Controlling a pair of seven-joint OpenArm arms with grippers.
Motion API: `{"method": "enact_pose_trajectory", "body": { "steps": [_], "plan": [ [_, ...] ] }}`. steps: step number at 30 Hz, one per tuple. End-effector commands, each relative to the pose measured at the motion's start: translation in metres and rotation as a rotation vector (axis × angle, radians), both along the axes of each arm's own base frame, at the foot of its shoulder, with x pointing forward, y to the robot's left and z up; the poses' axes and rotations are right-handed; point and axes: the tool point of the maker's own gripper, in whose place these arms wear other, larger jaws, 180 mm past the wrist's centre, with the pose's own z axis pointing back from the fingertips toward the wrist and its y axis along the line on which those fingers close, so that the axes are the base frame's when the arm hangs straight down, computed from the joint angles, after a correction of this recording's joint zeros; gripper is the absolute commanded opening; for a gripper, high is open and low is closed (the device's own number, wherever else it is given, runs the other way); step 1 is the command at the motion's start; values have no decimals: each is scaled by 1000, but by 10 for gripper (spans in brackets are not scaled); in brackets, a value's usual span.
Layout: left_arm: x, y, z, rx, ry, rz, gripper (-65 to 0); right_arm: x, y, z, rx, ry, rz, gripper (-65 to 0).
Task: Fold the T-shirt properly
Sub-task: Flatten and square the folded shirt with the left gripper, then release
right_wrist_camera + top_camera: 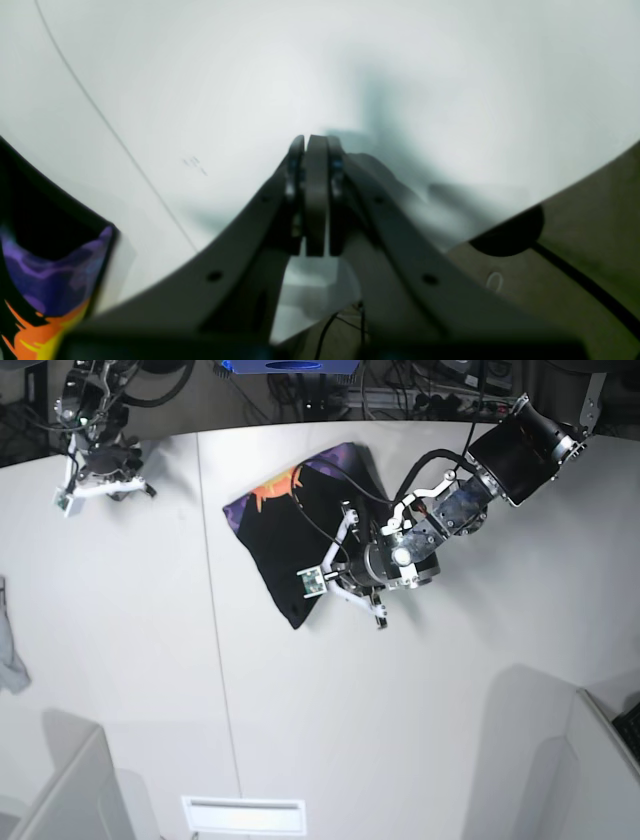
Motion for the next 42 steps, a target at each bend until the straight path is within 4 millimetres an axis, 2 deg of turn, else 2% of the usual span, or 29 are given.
{"method": "enact_pose_trajectory", "body": {
  "steps": [1, 4, 7, 12, 15, 18, 24, 33, 42],
  "plan": [
    [9, -2, 9, 1, -29, -19, -650, 1, -3, 6, -17, -23, -4, -650],
    [6, -20, 16, -32, -49, -127, -650, -3, 0, 4, -8, -15, -10, -650],
    [1, -31, 18, -43, -47, -228, -650, -4, 3, 2, 4, -13, -17, -650],
    [6, -41, 31, -72, -75, -305, -650, -4, 7, 1, 15, -15, -24, -650],
    [7, -40, 30, -14, -99, -392, -650, -3, 7, 1, 17, -18, -27, -650],
    [11, -32, 22, 35, -98, -405, -650, -1, 9, 1, 20, -21, -23, -650],
    [10, -39, 14, 38, -76, -410, -650, -2, 14, -1, 39, -22, -38, -650],
    [11, -61, 15, 13, -72, -420, -650, 1, 16, 0, 43, -30, -35, -650],
    [11, -60, 15, 17, -73, -419, -650, 1, 17, 0, 43, -28, -32, -650]
  ]
}}
